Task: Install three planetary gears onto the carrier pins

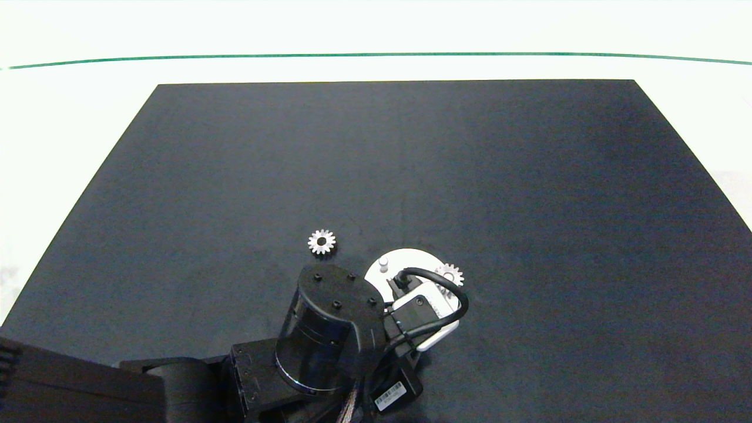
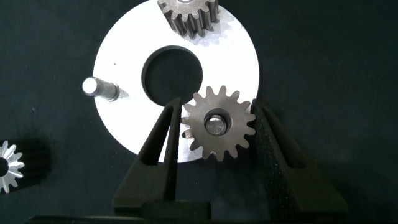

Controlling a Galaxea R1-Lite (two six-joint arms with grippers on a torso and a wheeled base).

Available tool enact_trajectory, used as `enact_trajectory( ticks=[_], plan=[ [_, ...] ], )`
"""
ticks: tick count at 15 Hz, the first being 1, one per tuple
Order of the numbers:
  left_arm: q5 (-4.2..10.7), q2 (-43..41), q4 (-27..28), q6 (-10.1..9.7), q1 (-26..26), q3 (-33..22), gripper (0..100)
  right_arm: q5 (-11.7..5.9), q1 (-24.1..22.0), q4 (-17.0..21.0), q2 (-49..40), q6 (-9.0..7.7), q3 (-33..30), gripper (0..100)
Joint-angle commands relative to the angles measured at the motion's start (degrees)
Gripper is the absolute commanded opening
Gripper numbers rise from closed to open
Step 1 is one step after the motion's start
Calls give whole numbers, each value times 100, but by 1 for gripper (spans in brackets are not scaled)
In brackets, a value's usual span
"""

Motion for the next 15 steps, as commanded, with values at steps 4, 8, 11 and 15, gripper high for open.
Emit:
enact_trajectory(
  ticks=[4, 8, 11, 15],
  plan=[
    [8, -26, -25, 24, 45, 4, 100, -17, -2, 12, -1, -8, 8, 100],
    [8, -272, 28, 59, 36, -22, 100, -17, -2, 12, -36, -8, 8, 100],
    [17, -703, 520, 77, 63, -286, 100, -8, -2, 12, -36, -8, -1, 100],
    [-18, -975, 1100, 68, 493, -585, 100, -8, -2, 12, -45, -8, -1, 100]
  ],
)
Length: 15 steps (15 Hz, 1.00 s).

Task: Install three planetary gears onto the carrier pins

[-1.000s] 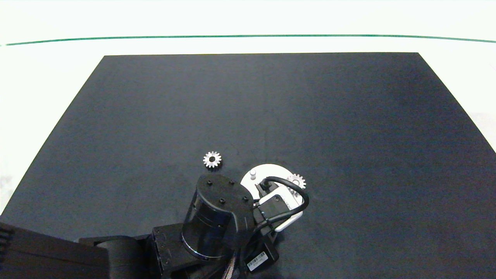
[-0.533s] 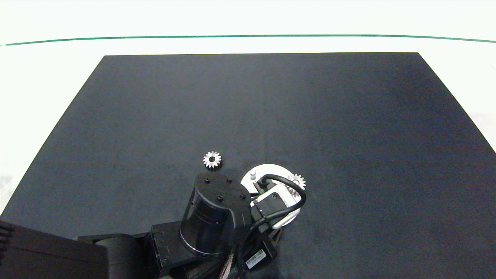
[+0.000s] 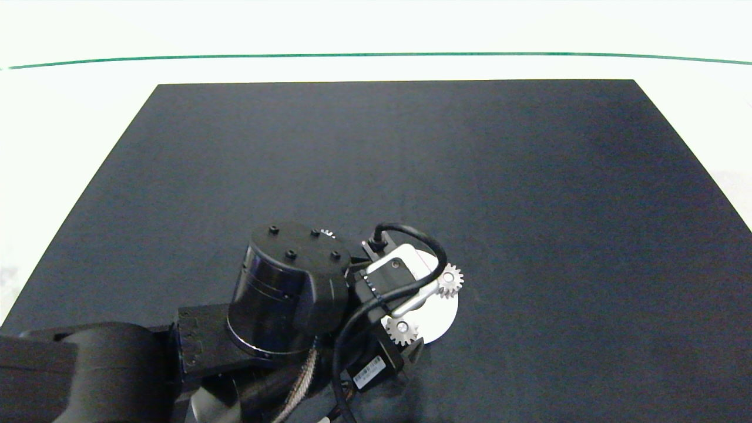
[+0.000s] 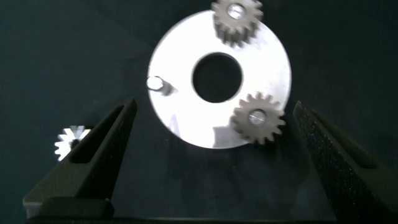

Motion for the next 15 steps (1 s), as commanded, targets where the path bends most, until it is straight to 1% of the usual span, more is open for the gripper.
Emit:
enact_trajectory(
  ticks=[1, 2, 3, 4, 5, 6, 7, 8, 10, 11, 13, 15],
  plan=[
    [-197, -257, 47, 16, 457, -90, 100, -17, -2, 15, -10, -8, -10, 100],
    [-487, -283, 47, 16, 598, -90, 100, -17, -2, 15, -10, -17, -19, 100],
    [-592, -301, 38, 24, 695, -99, 100, -17, -11, 15, -19, -17, -19, 100],
    [-706, -283, 38, 86, 958, -108, 100, -17, -11, 15, -19, -17, -19, 100],
    [-715, -257, 38, 200, 1125, -117, 100, -17, -20, 15, -54, -70, -19, 100],
    [-812, -248, 47, 235, 1310, -117, 100, -8, -29, 15, -80, -87, 8, 100],
    [-1032, -230, 47, 253, 1450, -117, 100, -8, -29, 15, -89, -87, 25, 100],
    [-1190, -195, 38, 253, 1635, -117, 100, -8, -29, 15, -80, -87, 17, 100],
    [-1234, -90, 38, 306, 1864, -126, 100, -8, -38, 15, -89, -87, 25, 100],
    [-1278, -72, 38, 385, 1987, -196, 100, -8, -38, 15, -80, -87, 25, 100],
    [-1497, 7, 38, 429, 2224, -301, 100, -8, -38, 15, -80, -87, 17, 100],
    [-1647, 104, 38, 534, 2479, -398, 100, -8, -38, 15, -80, -96, 25, 100]
  ],
)
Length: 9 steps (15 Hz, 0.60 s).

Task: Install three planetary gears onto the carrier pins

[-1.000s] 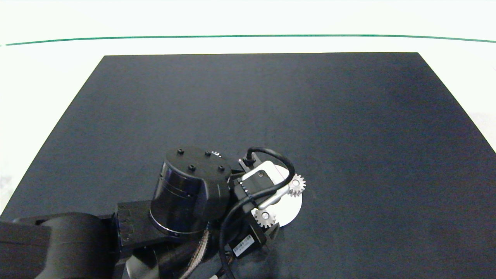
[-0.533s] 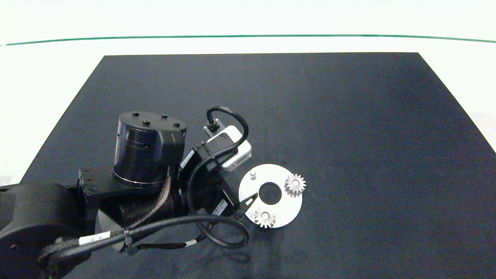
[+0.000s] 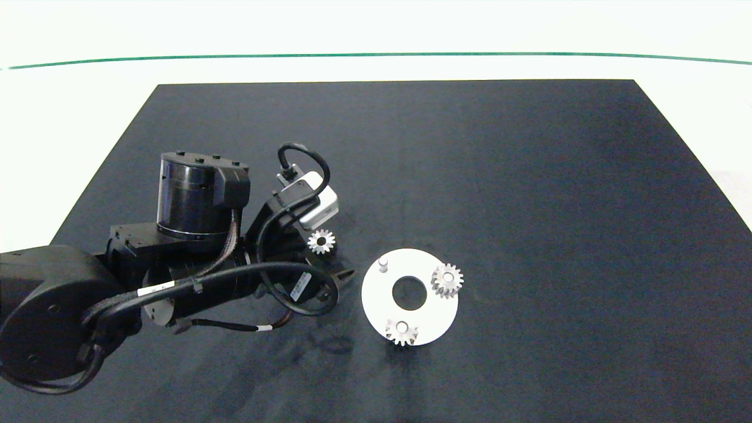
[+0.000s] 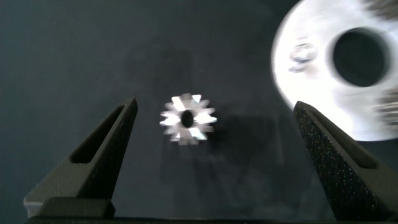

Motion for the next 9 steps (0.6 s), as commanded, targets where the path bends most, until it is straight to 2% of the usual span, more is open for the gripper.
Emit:
enact_trajectory(
  ticks=[1, 3, 9],
  plan=[
    [-206, 187, -13, 88, 365, -128, 100, -10, -6, 12, 0, -11, 1, 100],
    [-250, 239, -13, 88, 523, -128, 100, -10, -6, 21, -8, -2, 27, 100],
    [-268, 371, -13, 79, 523, -146, 100, -19, 3, 12, -8, -11, 27, 100]
  ],
)
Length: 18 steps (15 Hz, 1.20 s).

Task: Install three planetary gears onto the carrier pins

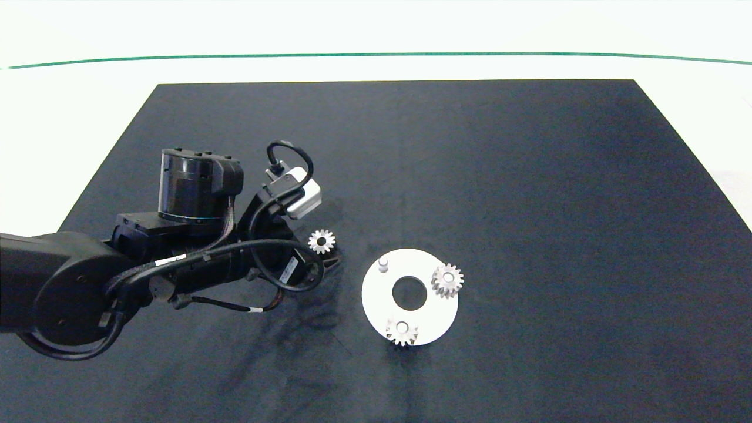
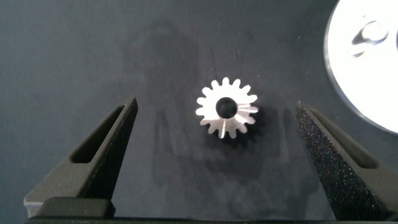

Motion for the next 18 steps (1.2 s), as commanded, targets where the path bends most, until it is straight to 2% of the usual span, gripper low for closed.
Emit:
enact_trajectory(
  ticks=[1, 8, 10, 13, 18],
  plan=[
    [2, 101, -24, -6, -3, 3, 100, -8, 11, 15, 3, -11, -19, 100],
    [-51, 338, -24, -24, 6, -58, 100, -8, 11, 15, 3, -11, -10, 100],
    [-165, 356, -6, -41, 14, -146, 100, -8, 11, 15, 3, -11, 7, 100],
    [-183, 382, 55, -41, 6, -331, 100, -8, 11, 15, 3, -11, 16, 100],
    [-192, 400, 213, -41, 6, -384, 90, -17, 11, 15, 3, -11, 7, 100]
  ],
)
